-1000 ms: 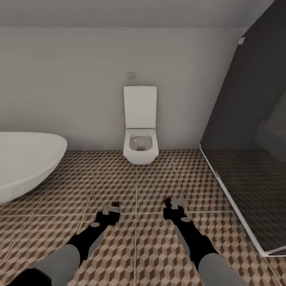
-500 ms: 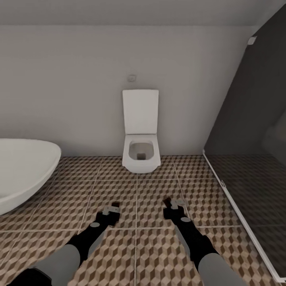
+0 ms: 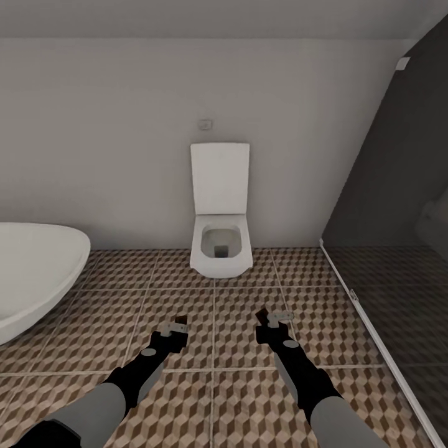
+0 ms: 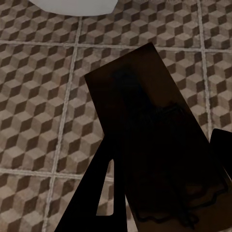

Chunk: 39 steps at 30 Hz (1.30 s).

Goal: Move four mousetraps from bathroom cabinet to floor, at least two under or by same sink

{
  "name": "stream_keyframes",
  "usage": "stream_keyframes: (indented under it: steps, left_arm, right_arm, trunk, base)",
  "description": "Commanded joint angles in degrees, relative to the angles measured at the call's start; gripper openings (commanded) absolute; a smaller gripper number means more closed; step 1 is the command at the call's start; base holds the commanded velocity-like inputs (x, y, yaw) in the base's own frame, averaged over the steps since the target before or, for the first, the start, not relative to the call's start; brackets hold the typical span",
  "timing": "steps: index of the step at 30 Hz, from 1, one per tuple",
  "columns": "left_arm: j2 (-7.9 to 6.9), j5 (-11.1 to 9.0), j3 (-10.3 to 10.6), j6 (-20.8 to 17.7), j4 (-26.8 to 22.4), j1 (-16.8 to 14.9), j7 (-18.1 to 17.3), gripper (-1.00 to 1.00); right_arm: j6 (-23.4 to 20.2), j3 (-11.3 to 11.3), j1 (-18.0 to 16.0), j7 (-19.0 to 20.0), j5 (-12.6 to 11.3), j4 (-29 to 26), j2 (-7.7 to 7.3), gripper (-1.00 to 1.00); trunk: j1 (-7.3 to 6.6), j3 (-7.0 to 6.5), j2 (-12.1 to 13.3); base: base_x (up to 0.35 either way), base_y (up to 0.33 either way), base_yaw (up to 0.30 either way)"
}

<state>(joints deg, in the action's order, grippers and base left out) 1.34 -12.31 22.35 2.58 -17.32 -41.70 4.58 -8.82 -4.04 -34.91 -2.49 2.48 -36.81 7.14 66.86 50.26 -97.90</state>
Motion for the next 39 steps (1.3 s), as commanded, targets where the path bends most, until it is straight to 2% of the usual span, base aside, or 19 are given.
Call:
stream_keyframes:
  steps: [1,9,39]
  left_arm:
    - [-0.02,-0.4,0.5,0.2,0.0,0.0,0.4,-1.00]
    - [-0.02,-0.4,0.5,0.2,0.1,0.0,0.4,-1.00]
    - [0.33,-0.4,0.5,0.2,0.5,0.0,0.4,-1.00]
  right_arm:
    - [-0.4,-0.2,0.0,-0.2,0.2,-0.1,-0.02,-1.00]
    - [-0.4,-0.2,0.0,-0.2,0.2,-0.1,-0.02,-1.00]
    - [-0.4,-0.2,0.0,-0.2,0.2,-0.1,-0.02,-1.00]
  trunk:
    - [-0.01,0.04,0.0]
    - [-0.01,0.08,0.0]
    - [6.58,7.72,-12.1]
  base:
    - [0.005,0.000,0.000]
    - [0.001,0.000,0.000]
    - [0.000,0.000,0.000]
